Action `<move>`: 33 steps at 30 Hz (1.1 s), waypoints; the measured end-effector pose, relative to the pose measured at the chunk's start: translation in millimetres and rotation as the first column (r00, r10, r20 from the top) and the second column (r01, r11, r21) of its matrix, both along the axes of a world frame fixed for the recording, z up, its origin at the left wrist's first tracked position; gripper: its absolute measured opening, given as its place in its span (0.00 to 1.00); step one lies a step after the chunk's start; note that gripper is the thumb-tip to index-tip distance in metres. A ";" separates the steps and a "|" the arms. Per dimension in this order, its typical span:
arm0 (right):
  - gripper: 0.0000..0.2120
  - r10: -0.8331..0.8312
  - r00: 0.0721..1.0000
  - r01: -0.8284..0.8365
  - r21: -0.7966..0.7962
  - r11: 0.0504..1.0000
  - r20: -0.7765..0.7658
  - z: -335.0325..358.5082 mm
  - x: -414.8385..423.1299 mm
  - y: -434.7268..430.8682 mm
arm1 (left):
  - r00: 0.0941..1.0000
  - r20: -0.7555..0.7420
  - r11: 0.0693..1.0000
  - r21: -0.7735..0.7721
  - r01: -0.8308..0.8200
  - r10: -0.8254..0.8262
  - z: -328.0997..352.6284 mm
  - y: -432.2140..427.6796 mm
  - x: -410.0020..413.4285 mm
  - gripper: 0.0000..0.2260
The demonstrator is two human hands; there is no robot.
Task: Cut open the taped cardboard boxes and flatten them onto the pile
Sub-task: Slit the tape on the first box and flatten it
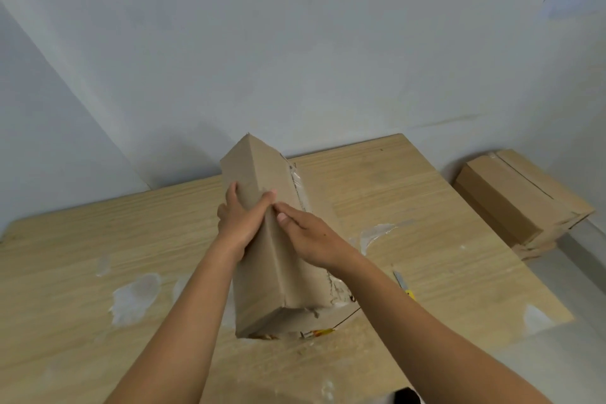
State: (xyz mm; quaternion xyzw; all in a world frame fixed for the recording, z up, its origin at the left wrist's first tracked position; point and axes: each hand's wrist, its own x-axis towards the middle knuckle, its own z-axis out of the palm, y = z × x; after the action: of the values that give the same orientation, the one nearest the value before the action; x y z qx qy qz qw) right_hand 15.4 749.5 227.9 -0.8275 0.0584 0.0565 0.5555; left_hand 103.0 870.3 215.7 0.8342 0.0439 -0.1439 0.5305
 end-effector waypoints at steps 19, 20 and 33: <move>0.34 -0.265 0.948 0.181 -0.390 0.903 -0.176 -107.0 -11.1 -35.3 | 0.991 -0.070 0.985 0.125 0.120 -0.112 -84.1 66.7 -5.1 0.25; 0.34 -0.270 0.950 0.181 -0.427 0.886 -0.156 -108.3 -11.2 -31.2 | 0.987 -0.047 0.960 0.233 0.158 -0.152 -85.8 64.8 -10.5 0.26; 0.27 -0.229 0.967 0.179 -0.340 0.923 -0.111 -117.0 -21.6 -49.4 | 0.704 0.163 0.483 0.829 0.283 -0.691 -121.0 31.2 -49.5 0.34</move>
State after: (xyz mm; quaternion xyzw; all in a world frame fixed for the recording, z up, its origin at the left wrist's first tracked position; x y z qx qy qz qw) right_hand -6.2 700.1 110.9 -0.8911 0.1941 0.0493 0.4072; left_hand 53.5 901.5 94.7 0.9563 -0.2814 -0.0513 0.0607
